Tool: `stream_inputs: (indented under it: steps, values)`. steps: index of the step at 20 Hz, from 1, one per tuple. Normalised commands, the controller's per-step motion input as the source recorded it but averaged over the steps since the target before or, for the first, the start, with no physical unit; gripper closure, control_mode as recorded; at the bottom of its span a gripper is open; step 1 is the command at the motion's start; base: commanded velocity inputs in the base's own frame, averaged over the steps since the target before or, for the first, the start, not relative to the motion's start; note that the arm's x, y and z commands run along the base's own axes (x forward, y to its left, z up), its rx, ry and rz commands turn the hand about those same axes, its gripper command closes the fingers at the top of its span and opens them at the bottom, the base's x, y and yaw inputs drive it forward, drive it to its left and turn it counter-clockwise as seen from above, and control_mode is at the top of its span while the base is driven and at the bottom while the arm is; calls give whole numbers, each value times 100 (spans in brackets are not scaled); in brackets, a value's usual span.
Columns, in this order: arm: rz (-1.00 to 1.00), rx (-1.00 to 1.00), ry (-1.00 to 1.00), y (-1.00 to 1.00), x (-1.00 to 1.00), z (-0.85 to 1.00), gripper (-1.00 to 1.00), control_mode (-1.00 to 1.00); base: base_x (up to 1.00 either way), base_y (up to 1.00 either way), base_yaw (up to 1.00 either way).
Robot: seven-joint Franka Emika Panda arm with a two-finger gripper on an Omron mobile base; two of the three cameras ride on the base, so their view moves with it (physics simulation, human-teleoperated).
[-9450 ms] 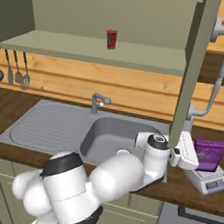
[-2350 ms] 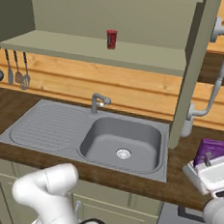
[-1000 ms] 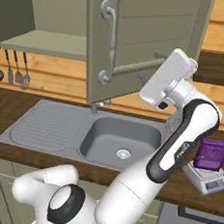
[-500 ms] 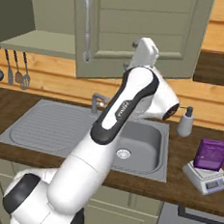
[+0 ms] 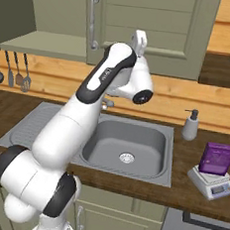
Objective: Pick the cereal and place it on the digital scale for weighing, and close the cabinet.
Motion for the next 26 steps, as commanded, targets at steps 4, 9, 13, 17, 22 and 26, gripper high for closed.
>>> stream_inputs:
  steps: [4,9,13,17,22,26]
  values:
    - [-12,0,0,-20,81,0,-100,-100,0,0,0]
    - [-13,0,-4,-9,45,-8,-100,-100,0,0,0]
    - [-14,2,-11,-7,-90,20,-100,-100,0,0,0]
    - [-8,0,-4,-15,-100,56,-100,-100,0,0,0]
    - [-1,0,6,-21,-95,53,-100,-100,0,0,0]
    - [-1,0,-16,0,-100,-7,-100,-100,0,0,0]
